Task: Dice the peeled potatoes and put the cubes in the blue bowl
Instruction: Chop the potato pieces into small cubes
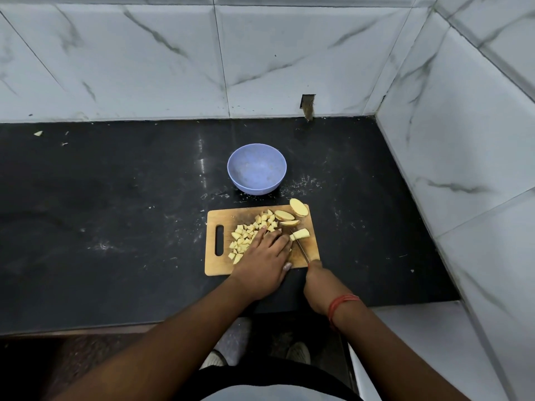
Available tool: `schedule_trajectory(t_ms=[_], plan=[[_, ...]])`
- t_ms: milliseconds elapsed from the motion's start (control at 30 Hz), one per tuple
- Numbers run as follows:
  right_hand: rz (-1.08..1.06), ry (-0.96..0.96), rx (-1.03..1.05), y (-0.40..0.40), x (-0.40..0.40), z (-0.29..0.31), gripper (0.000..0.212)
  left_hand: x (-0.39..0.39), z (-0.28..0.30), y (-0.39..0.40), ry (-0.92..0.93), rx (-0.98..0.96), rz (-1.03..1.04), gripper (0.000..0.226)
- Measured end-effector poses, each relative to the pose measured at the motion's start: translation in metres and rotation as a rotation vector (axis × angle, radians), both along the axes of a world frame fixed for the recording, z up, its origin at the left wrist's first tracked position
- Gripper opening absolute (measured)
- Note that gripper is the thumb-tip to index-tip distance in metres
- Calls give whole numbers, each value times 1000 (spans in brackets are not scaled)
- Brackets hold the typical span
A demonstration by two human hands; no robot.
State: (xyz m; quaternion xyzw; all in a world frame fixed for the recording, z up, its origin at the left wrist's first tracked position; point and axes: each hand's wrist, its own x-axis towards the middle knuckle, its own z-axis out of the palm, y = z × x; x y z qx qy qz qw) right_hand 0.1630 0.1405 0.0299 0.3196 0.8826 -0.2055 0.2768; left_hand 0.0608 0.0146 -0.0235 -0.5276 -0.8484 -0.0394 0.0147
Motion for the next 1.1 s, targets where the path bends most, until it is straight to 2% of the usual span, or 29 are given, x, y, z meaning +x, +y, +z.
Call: schedule_trajectory(t_ms=[133,267,433,533,600,767,933,1100], plan=[[-6,-16,15,-3,9,-2,36,1,1,1,-25,-17,23,57],[3,39,-163,10,41,-2,7,1,6,4,-14,8,26,56],[-325,273,-388,32,56,6,20,0,13,24,26,75,-112,56],[-443,328,-448,40,53,8,22,-2,14,46,38,-20,-214,61],[-442,357,-450,43,51,9,22,-4,13,50,29,-100,-225,63],[-486,391,-513,45,52,11,22,-9,8,23,66,-45,-240,52],[-442,372,-519,45,42,15,24,-18,15,17,31,-44,-75,57],[-421,411,-530,45,31,20,22,-22,21,34,85,-107,-44,62]])
